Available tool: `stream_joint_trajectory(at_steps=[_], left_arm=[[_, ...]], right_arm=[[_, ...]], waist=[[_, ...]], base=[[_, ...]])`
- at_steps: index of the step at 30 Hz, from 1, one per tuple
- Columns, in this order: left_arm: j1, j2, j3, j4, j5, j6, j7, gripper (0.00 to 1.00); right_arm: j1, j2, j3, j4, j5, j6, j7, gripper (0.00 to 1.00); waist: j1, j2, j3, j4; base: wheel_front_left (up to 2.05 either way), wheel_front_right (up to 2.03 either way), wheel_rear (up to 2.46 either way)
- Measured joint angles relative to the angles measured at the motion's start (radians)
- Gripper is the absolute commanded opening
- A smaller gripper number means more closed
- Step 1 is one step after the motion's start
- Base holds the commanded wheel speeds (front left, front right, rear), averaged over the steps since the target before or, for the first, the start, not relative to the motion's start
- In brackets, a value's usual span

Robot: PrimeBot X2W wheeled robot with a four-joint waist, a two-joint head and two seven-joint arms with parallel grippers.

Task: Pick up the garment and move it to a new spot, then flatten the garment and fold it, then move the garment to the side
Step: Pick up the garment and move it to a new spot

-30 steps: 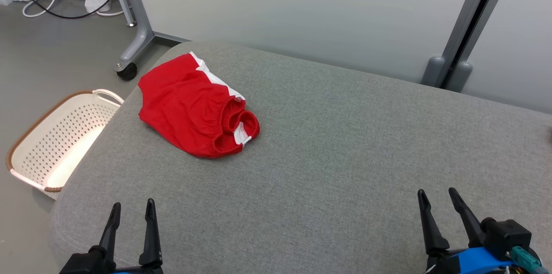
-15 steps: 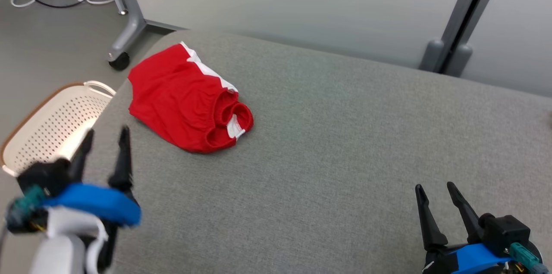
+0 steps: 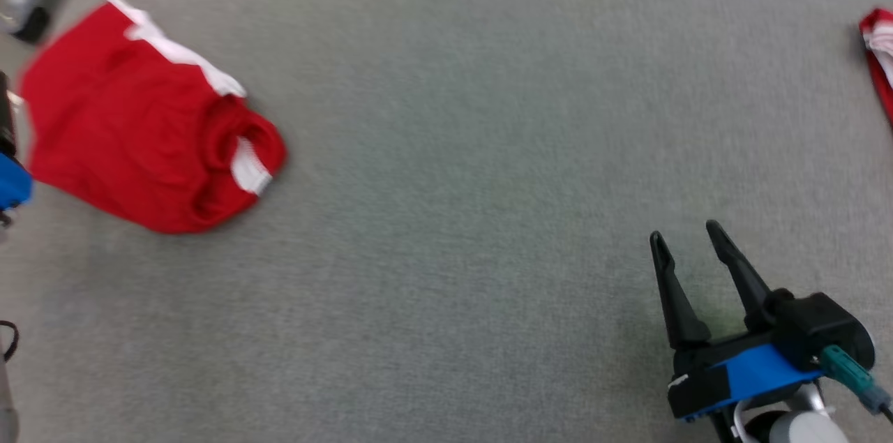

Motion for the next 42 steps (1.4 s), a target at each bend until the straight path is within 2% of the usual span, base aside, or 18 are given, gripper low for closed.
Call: stream_joint_trajectory(at_steps=[7,13,19,26,27,28,31,42], left_arm=[[-0.038,0.065,0.074,0.027,-0.046,0.024,0.045,1.00],[-0.099,0.077,0.093,0.120,-0.067,0.029,0.020,1.00],[-0.128,0.083,0.096,0.217,-0.087,0.016,0.007,1.00],[-0.154,0.089,0.096,0.286,-0.123,0.005,0.070,1.00],[-0.155,0.090,0.096,0.291,-0.126,0.001,0.076,0.47],[-0.155,0.091,0.095,0.297,-0.127,-0.002,0.076,0.00],[-0.148,0.086,0.087,0.319,-0.129,-0.018,0.070,0.00],[-0.089,0.073,0.049,0.365,-0.118,-0.076,-0.052,0.00]], right_arm=[[-0.022,-0.013,-0.017,-0.098,-0.010,0.000,0.022,1.00],[-0.040,-0.018,-0.039,-0.151,-0.016,0.000,0.027,1.00],[-0.052,-0.021,-0.038,-0.171,-0.012,0.000,0.021,1.00],[-0.062,-0.022,-0.044,-0.180,-0.008,0.000,0.020,1.00],[-0.063,-0.022,-0.044,-0.180,-0.008,0.000,0.021,1.00],[-0.063,-0.022,-0.044,-0.182,-0.008,0.000,0.021,1.00],[-0.063,-0.021,-0.049,-0.183,-0.008,0.000,0.023,1.00],[-0.064,-0.019,-0.025,-0.134,0.002,0.000,0.021,1.00]], waist=[[0.0000,0.0002,0.163,-0.088],[0.0000,0.0003,0.261,-0.121],[-0.0001,0.0002,0.305,-0.135],[-0.0005,0.0000,0.321,-0.142],[-0.0005,-0.0001,0.321,-0.143],[-0.0005,-0.0001,0.319,-0.143],[-0.0005,0.0000,0.306,-0.137],[-0.0002,0.0001,0.196,-0.100]], base=[[0.00,0.00,0.00],[0.00,0.00,0.00],[0.00,0.00,0.00],[0.00,0.00,0.00],[0.00,0.00,0.00],[0.00,0.00,0.00],[0.00,0.00,0.00],[0.00,0.00,0.00]])
